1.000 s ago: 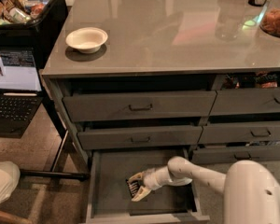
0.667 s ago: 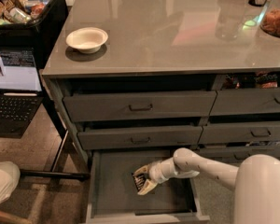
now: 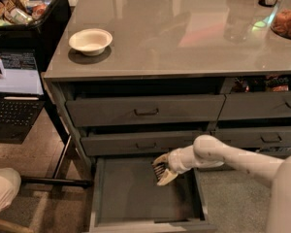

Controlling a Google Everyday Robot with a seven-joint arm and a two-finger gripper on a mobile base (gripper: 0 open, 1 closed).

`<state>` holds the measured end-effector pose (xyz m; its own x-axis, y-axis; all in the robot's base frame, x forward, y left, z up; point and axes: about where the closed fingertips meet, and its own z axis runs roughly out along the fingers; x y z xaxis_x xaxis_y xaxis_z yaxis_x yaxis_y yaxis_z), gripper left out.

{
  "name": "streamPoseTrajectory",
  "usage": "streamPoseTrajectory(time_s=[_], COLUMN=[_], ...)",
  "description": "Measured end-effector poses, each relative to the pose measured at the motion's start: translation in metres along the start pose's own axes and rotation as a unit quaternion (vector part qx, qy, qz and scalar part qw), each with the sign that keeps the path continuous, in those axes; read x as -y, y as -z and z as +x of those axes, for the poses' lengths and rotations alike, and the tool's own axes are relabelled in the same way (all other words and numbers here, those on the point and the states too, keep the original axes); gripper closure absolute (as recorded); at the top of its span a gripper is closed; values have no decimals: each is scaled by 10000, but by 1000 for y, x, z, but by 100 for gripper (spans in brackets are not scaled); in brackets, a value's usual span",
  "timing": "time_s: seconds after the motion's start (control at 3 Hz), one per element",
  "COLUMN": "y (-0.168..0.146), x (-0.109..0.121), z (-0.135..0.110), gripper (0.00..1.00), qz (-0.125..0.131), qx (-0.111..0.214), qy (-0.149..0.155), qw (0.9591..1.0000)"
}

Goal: Pick rxbar chocolate from bottom drawer and place on counter

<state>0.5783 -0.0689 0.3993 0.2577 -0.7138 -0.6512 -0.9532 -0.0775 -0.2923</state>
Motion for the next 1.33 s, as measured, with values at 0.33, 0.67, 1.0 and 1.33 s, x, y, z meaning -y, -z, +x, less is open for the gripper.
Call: streamPoseTrajectory(time_s=[0.33,0.67,1.0,1.33], y=[62,63,91,137], x=[31,31,31,18], z=[-20,-20,-40,-74], gripper=[100,100,100,100], qz=[256,256,293,411], qx=[-486,-487,-674,-1089], qy=[159,160,281,457], qw=[9984,9984,9969,9922])
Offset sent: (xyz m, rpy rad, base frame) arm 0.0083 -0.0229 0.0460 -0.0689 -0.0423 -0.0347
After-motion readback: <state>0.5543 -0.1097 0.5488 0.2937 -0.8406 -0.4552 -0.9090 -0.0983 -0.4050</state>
